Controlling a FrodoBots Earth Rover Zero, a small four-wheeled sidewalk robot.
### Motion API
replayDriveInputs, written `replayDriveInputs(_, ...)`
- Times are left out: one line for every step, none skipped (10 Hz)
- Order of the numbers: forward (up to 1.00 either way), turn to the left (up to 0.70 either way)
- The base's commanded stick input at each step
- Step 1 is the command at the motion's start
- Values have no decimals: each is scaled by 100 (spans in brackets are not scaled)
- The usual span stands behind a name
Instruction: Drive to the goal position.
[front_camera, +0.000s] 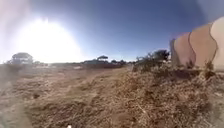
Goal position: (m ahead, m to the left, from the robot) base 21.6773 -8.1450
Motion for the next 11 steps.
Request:
replayDriveInputs(50,0)
replayDriveInputs(50,0)
replayDriveInputs(50,0)
replayDriveInputs(50,0)
replayDriveInputs(50,0)
replayDriveInputs(50,0)
replayDriveInputs(50,0)
replayDriveInputs(50,0)
replayDriveInputs(50,0)
replayDriveInputs(50,0)
replayDriveInputs(50,0)
